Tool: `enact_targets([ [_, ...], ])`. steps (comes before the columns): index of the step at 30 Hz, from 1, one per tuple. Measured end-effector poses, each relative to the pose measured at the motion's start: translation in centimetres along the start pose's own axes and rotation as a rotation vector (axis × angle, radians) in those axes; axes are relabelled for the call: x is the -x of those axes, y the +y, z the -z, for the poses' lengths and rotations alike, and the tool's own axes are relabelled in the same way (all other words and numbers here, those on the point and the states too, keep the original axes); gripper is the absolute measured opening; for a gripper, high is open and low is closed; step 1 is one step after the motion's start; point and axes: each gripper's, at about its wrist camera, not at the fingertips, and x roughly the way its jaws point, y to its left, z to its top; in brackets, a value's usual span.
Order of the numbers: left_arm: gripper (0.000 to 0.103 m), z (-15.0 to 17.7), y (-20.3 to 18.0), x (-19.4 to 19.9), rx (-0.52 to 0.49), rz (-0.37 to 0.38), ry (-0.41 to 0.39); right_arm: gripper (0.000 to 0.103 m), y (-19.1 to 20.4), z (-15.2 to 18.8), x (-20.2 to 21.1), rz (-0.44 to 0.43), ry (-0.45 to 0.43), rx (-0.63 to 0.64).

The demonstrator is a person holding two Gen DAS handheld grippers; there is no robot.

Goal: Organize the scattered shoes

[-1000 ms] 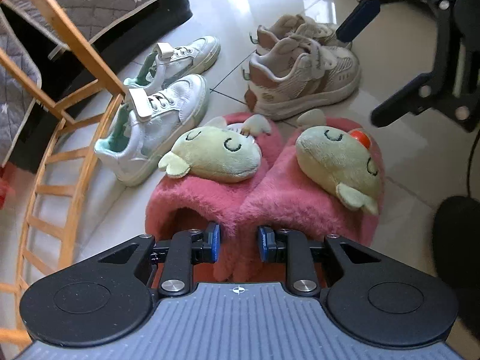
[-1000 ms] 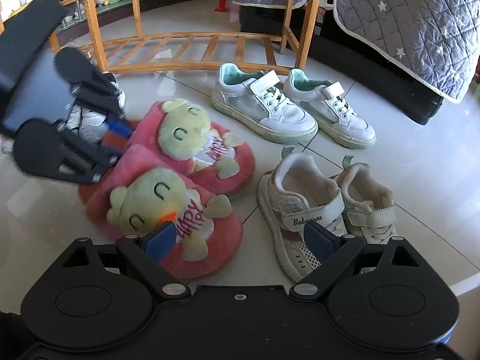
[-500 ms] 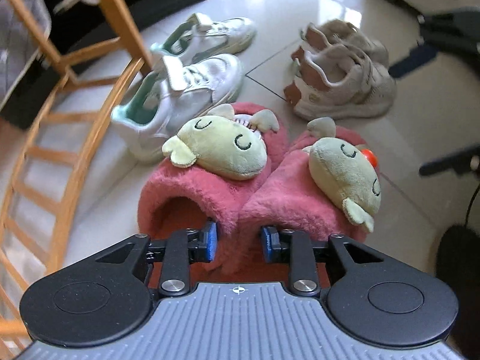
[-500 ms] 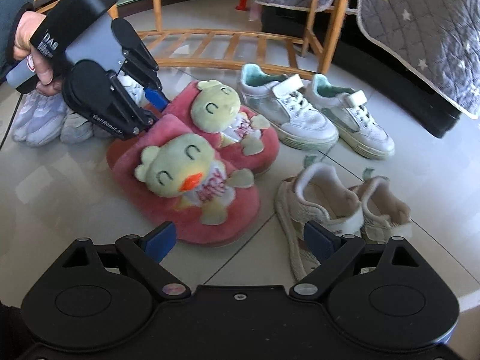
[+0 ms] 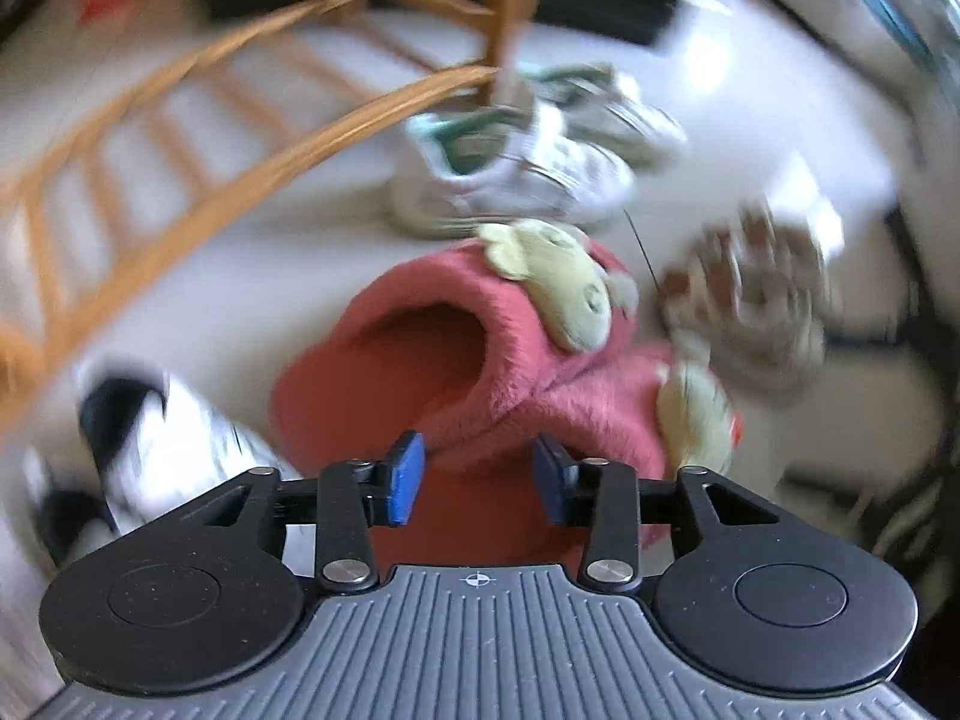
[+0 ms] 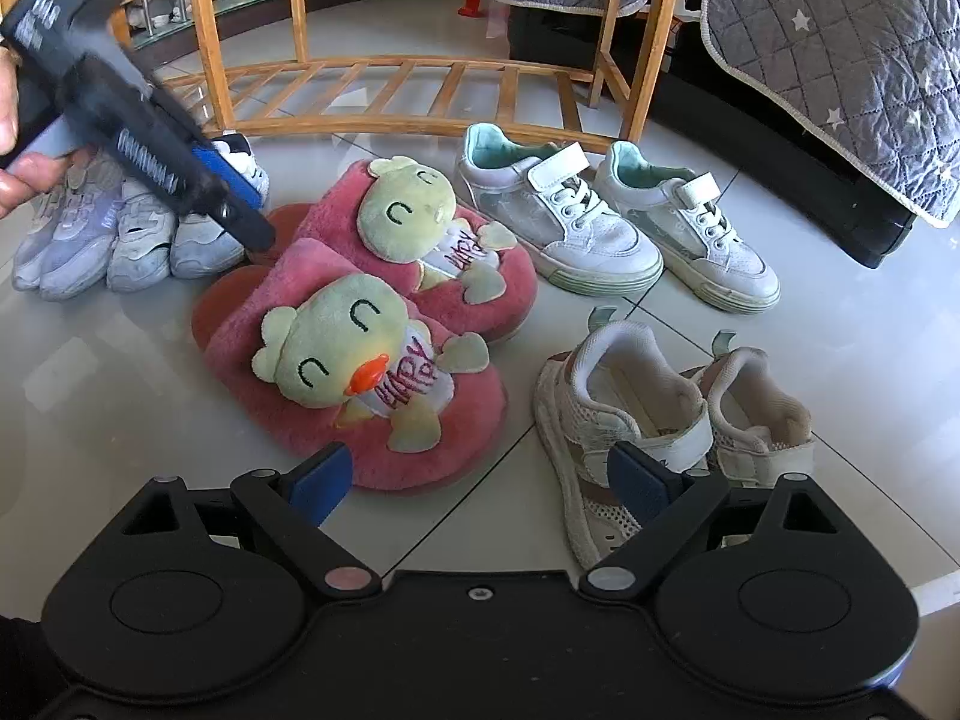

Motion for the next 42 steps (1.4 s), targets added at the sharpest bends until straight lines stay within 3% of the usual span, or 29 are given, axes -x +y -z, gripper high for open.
enact_targets([
  [3, 0.043, 0.3, 0.1, 0.0, 0.132, -0.001, -0.012, 0.094, 0.2, -0.1, 0.0, -0.003, -0.002, 0.004],
  [6, 0.050, 0.5, 0.4, 0.1, 0.264, 0.016, -0.029, 0.094, 0.2, -0.1, 0.0, -0.002, -0.002, 0.004],
  [17, 0.061, 2.0, 4.5, -0.1, 1.051, 0.081, -0.084, 0.094, 0.3, -0.2, 0.0, -0.005, -0.004, 0.008],
  [20, 0.064, 2.0, 4.8, -1.1, 1.149, 0.117, -0.058, 0.094, 0.4, -0.2, 0.0, -0.007, -0.003, 0.009],
  [24, 0.064, 2.4, 4.9, -2.4, 1.252, 0.099, -0.025, 0.094, 0.4, -0.1, -0.1, -0.006, 0.001, 0.011],
  [29, 0.067, 4.3, 5.3, -3.1, 1.474, 0.093, -0.025, 0.094, 0.4, -0.1, 0.0, -0.009, 0.002, 0.010],
  [38, 0.069, 6.6, 5.5, -5.1, 1.746, 0.209, 0.002, 0.094, 0.5, -0.1, -0.1, -0.011, 0.004, 0.012],
  [42, 0.069, 7.3, 5.4, -6.0, 1.817, 0.236, 0.017, 0.094, 0.5, 0.0, 0.0, -0.008, 0.005, 0.013],
])
